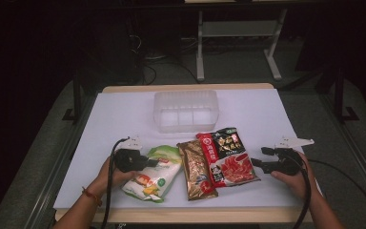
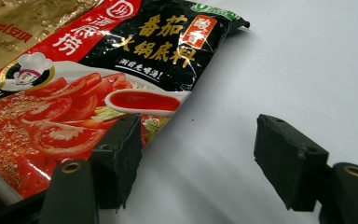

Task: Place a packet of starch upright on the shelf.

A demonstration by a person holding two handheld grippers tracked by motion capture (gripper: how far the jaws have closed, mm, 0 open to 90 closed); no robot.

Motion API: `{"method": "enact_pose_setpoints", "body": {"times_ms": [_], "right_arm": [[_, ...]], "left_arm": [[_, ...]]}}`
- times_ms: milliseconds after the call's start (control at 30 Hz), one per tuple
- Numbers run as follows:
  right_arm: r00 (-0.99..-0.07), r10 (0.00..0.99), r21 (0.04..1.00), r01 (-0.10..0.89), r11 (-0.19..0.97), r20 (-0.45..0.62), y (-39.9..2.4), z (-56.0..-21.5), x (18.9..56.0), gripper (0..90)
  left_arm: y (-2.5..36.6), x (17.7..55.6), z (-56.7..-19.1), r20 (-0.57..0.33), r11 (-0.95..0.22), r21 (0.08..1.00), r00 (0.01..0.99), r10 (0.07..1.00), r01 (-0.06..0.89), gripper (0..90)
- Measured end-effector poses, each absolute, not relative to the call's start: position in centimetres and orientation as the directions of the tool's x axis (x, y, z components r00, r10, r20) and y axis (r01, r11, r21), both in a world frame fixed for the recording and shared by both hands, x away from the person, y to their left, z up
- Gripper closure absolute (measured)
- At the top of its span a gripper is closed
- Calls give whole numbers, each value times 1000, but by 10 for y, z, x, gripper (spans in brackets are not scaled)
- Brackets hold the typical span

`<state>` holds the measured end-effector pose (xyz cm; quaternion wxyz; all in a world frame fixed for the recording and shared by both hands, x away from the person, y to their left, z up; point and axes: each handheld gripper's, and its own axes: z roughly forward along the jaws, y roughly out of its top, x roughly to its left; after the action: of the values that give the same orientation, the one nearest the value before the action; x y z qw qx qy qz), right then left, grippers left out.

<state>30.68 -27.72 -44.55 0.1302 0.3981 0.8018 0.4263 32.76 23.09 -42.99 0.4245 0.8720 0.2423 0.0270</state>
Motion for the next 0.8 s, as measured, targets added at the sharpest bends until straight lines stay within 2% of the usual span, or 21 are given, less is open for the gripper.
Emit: {"method": "enact_pose_setpoints", "body": {"times_ms": [267,400,800], "right_arm": [[-643,754,787,533,310,138,-277,-446,310,316],[-640,755,788,534,305,141,-277,-446,310,316],[-636,758,799,527,290,145,-277,-444,313,319]], "left_arm": [[249,315,-408,-145,-471,801,883,446,369,889],[254,310,-396,-169,-413,835,884,435,363,891],[257,294,-371,-124,-338,892,881,457,301,895]]}}
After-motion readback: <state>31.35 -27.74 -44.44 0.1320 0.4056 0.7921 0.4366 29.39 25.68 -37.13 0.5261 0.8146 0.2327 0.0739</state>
